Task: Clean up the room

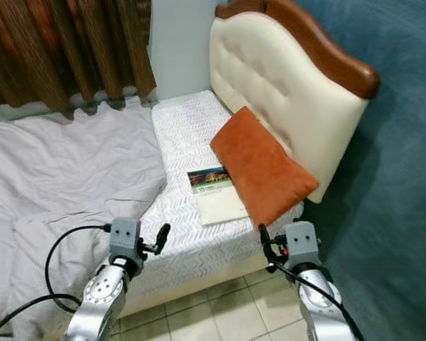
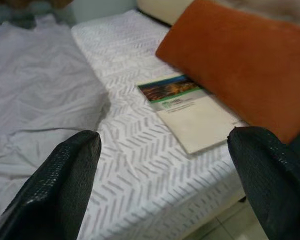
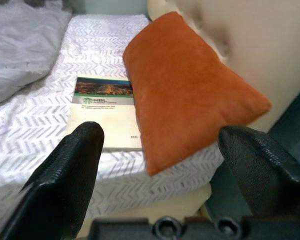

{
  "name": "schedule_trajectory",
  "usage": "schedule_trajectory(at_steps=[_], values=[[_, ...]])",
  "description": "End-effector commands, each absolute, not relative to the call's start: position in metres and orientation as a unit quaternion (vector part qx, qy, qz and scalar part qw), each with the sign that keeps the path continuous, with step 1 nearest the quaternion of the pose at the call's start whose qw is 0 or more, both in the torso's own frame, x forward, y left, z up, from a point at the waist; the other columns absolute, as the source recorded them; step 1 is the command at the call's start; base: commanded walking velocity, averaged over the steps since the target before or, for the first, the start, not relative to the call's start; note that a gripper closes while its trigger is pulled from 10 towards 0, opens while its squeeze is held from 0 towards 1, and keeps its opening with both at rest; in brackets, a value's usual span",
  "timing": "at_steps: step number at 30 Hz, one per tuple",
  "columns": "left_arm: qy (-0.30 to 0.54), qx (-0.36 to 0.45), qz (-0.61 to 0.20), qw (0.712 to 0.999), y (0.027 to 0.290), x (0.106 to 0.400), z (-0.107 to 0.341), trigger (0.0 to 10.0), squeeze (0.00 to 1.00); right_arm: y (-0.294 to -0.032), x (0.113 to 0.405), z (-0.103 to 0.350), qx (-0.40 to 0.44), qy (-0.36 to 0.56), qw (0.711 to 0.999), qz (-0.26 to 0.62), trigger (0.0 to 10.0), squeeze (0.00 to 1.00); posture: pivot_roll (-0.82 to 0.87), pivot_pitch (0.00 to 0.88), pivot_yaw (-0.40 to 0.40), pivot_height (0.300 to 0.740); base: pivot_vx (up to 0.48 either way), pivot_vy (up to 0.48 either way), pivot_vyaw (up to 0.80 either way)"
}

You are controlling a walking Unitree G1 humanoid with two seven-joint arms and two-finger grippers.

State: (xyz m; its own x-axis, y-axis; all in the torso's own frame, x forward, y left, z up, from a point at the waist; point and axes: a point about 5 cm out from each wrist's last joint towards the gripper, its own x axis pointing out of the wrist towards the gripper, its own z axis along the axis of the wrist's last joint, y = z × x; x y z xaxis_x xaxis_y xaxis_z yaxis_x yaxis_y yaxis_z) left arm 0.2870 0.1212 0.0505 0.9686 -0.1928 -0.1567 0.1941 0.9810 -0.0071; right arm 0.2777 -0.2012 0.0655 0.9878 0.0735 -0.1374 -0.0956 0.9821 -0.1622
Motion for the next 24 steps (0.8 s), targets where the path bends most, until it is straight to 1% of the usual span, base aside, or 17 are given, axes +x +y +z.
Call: schedule_trajectory(at_steps=[1,10,16,22,24], values=[[0.077,0.002,-0.099,0.992,0.118,0.29,0.053,10.0,0.0,-0.207,0.274,0.062,-0.088,0.074,0.993,0.039,10.0,0.0,-0.08,0.079,-0.005,0.74,0.48,0.0,0.41],[0.08,0.004,-0.102,0.991,0.117,0.291,0.053,10.0,0.0,-0.205,0.272,0.059,-0.094,0.083,0.991,0.047,10.0,0.0,-0.08,0.09,-0.006,0.74,0.48,0.0,0.52],[0.078,0.004,-0.105,0.991,0.118,0.296,0.055,10.0,0.0,-0.205,0.272,0.056,-0.095,0.092,0.99,0.047,10.0,0.0,-0.08,0.095,-0.006,0.74,0.48,0.0,0.0],[0.09,0.029,-0.144,0.985,0.107,0.301,0.053,10.0,0.0,-0.203,0.27,0.056,-0.099,0.093,0.989,0.051,10.0,0.0,-0.09,0.104,0.0,0.74,0.48,0.0,0.0],[0.09,0.031,-0.161,0.982,0.101,0.3,0.053,10.0,0.0,-0.203,0.268,0.055,-0.094,0.093,0.99,0.049,10.0,0.0,-0.09,0.105,0.002,0.74,0.48,0.0,-0.8]])
